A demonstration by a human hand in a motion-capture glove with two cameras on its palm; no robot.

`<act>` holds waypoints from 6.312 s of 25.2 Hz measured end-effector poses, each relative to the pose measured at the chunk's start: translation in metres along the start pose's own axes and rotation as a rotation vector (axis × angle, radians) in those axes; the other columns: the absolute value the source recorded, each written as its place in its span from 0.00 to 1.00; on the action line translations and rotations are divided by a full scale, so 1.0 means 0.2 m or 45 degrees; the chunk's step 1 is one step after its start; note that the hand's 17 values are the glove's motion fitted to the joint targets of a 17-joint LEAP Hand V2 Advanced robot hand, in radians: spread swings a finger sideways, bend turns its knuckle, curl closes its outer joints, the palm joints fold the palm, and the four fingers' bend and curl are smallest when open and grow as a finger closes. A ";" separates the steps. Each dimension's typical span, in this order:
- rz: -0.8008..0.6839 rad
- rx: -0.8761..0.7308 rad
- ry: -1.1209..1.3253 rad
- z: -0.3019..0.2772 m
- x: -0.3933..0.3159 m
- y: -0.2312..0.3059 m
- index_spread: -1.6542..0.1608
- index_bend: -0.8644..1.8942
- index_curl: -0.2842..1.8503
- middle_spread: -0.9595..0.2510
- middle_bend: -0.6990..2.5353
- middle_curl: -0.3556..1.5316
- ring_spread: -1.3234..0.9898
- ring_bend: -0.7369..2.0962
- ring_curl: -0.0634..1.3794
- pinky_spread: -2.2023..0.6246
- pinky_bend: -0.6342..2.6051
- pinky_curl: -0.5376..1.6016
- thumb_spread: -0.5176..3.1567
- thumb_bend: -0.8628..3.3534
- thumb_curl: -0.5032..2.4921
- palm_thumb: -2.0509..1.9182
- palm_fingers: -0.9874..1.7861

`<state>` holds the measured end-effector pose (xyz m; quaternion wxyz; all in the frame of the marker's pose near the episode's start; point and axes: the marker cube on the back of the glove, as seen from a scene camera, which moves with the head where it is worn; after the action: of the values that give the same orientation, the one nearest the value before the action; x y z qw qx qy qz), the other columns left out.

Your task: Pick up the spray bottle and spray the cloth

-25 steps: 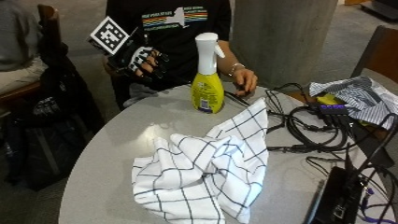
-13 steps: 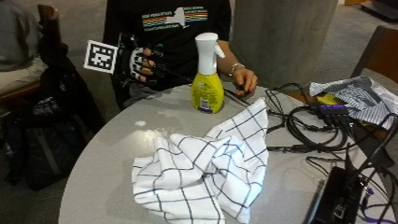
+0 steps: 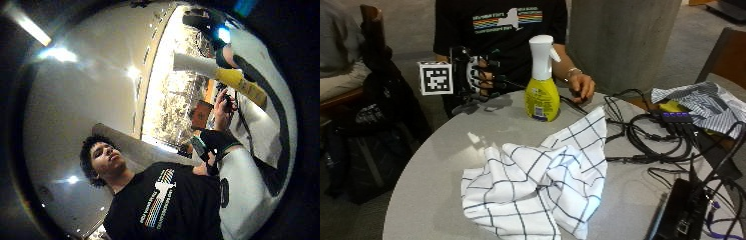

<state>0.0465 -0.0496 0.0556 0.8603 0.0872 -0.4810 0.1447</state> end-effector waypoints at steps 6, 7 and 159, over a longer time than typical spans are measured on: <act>0.053 -0.083 0.007 0.08 0.01 -0.14 0.73 0.34 0.22 0.78 0.30 0.39 0.56 0.40 0.29 0.82 0.32 0.42 0.40 0.21 0.28 0.73 0.64; 0.047 -0.082 0.012 0.09 0.01 -0.17 0.73 0.34 0.22 0.78 0.30 0.39 0.56 0.40 0.29 0.83 0.32 0.42 0.40 0.21 0.28 0.73 0.64; 0.980 -0.356 1.023 -0.18 0.07 -1.13 0.81 0.36 0.30 0.74 0.28 0.45 0.56 0.41 0.31 0.75 0.34 0.43 0.27 0.20 0.40 0.77 0.76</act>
<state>0.1580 -0.2498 0.0456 0.8642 -0.2708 -0.1279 0.4043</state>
